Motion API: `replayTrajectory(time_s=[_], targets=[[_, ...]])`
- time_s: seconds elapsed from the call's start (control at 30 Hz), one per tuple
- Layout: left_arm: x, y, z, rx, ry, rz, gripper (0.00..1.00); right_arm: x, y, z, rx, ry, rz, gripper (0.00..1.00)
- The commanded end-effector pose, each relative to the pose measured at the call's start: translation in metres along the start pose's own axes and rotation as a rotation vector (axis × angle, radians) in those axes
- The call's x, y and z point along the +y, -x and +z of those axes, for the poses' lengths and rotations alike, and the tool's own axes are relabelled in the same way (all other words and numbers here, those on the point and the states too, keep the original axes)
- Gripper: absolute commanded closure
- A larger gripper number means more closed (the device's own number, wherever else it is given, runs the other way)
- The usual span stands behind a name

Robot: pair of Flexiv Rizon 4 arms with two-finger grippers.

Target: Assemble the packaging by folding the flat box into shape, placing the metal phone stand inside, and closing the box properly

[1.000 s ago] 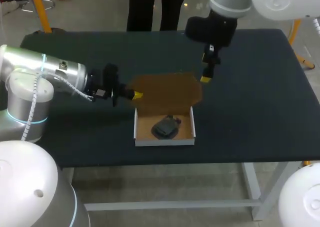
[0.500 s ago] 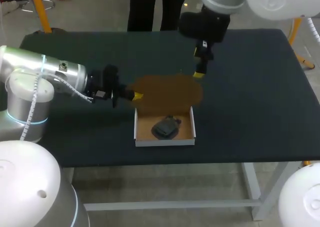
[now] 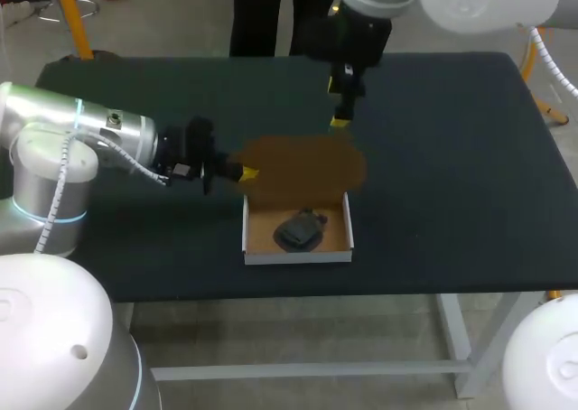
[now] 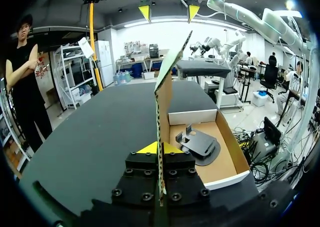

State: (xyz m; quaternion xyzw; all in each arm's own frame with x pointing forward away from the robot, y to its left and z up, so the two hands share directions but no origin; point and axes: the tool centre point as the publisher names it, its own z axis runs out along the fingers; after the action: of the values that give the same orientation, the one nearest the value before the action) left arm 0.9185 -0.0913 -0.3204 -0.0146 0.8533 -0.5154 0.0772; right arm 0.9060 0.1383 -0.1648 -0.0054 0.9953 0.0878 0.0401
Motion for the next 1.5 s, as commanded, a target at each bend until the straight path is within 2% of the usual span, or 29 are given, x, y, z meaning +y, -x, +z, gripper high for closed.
replayTrajectory(time_s=[0.03, 0.63, 1.07, 1.5], targets=[[0.002, 0.0, 0.001, 0.0, 0.0, 0.0, 1.0, 0.009, 0.016, 0.004, 0.032, -0.019, -0.008, 0.51], [0.002, 0.0, 0.001, 0.0, 0.0, 0.0, 1.0, 0.023, 0.035, 0.042, 0.07, -0.027, -0.046, 0.51], [0.002, 0.0, 0.001, 0.0, 0.0, 0.0, 1.0, 0.035, 0.031, 0.061, 0.096, -0.032, -0.083, 0.51], [0.002, 0.0, 0.001, 0.0, 0.0, 0.0, 1.0, 0.033, 0.022, 0.071, 0.109, -0.041, -0.085, 0.53]])
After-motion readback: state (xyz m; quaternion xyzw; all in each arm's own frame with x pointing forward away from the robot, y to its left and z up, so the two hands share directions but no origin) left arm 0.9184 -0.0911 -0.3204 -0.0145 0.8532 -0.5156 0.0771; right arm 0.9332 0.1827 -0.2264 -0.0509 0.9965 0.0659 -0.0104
